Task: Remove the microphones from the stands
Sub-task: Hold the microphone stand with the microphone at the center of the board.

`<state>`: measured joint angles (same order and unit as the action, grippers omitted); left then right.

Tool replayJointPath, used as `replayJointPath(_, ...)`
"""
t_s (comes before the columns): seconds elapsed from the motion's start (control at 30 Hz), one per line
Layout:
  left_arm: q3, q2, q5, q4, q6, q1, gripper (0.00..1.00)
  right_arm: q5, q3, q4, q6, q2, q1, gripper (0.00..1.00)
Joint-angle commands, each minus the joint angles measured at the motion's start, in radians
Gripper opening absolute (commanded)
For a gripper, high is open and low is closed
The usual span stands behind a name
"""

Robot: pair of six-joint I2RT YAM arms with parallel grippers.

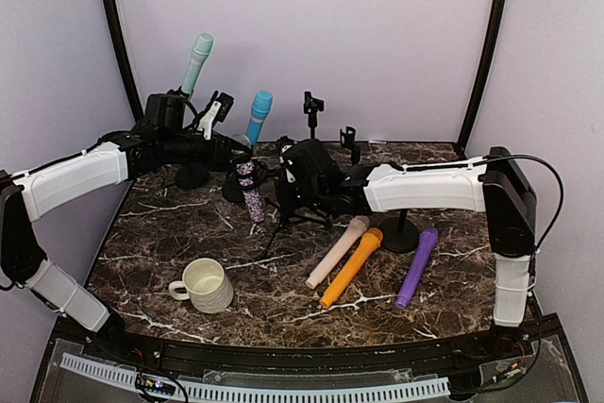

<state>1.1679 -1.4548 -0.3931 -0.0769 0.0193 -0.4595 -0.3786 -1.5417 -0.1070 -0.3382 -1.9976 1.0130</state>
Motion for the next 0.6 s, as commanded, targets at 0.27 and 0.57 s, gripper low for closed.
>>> replayJointPath(0.27,0.133,0.031,-0.011,-0.030,-0.013,-0.008,0.04,-0.064,-0.024,-0.031,0.012,-0.032,0.010,0.08)
replayJointPath(0.57,0.187,0.017,-0.019,-0.056,-0.035,-0.008,0.02,-0.072,-0.033,-0.040,0.024,-0.044,0.014,0.06)
